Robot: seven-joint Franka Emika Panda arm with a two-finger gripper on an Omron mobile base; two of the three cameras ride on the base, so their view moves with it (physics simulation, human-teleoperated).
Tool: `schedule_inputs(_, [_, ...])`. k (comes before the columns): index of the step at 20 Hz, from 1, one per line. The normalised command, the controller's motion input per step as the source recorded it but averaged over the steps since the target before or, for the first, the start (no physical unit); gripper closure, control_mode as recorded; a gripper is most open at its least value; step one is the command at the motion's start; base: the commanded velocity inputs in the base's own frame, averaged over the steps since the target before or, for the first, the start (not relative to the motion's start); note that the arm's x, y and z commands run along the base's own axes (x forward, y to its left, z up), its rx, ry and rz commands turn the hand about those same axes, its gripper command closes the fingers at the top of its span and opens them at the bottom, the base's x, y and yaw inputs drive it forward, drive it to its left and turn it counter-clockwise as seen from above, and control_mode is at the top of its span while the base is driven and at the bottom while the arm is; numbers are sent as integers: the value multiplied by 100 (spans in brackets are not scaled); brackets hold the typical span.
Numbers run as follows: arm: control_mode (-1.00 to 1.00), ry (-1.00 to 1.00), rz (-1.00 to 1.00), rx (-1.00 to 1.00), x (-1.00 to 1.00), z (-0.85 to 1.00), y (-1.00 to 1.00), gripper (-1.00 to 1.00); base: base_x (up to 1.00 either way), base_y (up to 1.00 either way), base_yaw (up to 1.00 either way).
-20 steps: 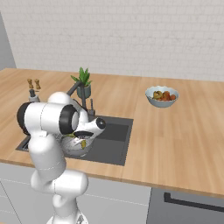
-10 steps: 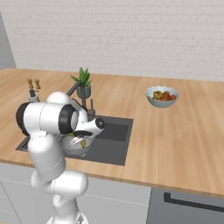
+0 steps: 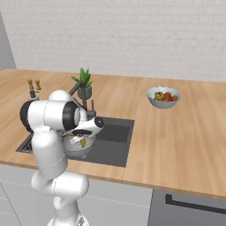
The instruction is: Put the colander in the sink, put the banana in the colander, and turn on the sink faucet and pour water over the colander.
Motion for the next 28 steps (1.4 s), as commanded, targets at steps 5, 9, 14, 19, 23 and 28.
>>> schedule_inputs(5, [-100, 0, 0, 9, 14, -52, 4, 100, 0, 0, 0])
schedule_inputs(9, [-100, 0, 0, 7, 8, -52, 0, 100, 0, 0, 0])
schedule_inputs(14, [-100, 0, 0, 3, 2, -19, 0, -100, 0, 0, 0])
schedule_inputs(19, [-100, -1, 0, 0, -6, 0, 0, -100, 0, 0, 0])
schedule_inputs(23, [-100, -8, 0, 0, -18, 7, 0, -100, 0, 0, 0])
schedule_inputs(28, [-100, -14, 0, 0, -14, 21, 0, -100, 0, 0, 0])
